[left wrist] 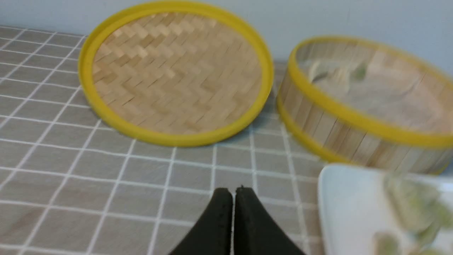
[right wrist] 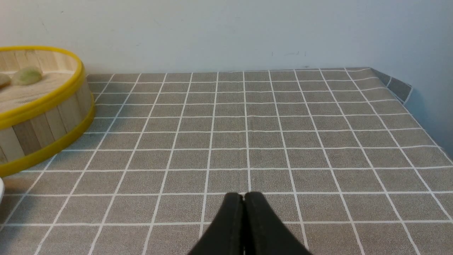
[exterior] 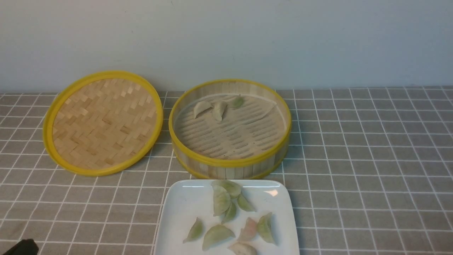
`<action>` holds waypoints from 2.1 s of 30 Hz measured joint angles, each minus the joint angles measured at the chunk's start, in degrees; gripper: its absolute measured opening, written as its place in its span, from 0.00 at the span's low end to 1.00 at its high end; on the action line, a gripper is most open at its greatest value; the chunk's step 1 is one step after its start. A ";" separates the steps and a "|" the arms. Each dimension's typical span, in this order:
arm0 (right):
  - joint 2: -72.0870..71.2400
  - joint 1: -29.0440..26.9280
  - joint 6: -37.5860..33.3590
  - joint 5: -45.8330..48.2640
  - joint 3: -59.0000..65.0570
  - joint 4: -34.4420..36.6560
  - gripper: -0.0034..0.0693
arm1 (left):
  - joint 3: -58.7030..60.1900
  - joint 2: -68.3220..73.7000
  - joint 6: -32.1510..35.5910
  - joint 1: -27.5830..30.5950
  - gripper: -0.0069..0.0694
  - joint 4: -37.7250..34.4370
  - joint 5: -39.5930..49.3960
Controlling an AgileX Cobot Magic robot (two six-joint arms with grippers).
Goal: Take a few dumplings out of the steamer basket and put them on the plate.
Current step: Use the left arm to grab a dumpling from the steamer
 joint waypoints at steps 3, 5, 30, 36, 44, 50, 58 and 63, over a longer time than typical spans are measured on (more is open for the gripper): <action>0.00 0.00 0.00 0.00 0.00 0.00 0.03 | 0.00 0.00 -1.61 0.00 0.08 -5.40 -5.47; 0.00 0.00 -0.01 0.00 0.00 0.00 0.03 | 0.00 0.00 -2.94 0.00 0.08 -12.58 -14.86; 0.00 0.00 -0.06 0.00 0.00 0.00 0.03 | -37.25 41.09 -13.34 -1.71 0.08 10.81 -2.05; 0.00 0.00 -0.06 0.00 0.00 0.00 0.03 | -58.85 64.61 -6.76 -4.29 0.08 15.36 29.42; 0.00 0.00 -0.06 0.05 0.00 0.00 0.03 | -83.45 93.45 2.98 -6.10 0.08 7.21 42.50; 0.00 0.00 -0.07 0.05 0.00 0.00 0.03 | -104.69 114.52 11.48 -10.91 0.08 6.40 51.39; 0.00 0.00 -0.07 0.05 0.00 0.00 0.03 | -127.88 131.44 11.05 -13.87 0.08 9.67 57.68; 0.00 0.00 -0.12 0.05 0.00 0.00 0.03 | -134.47 134.99 12.00 -15.14 0.08 9.86 57.86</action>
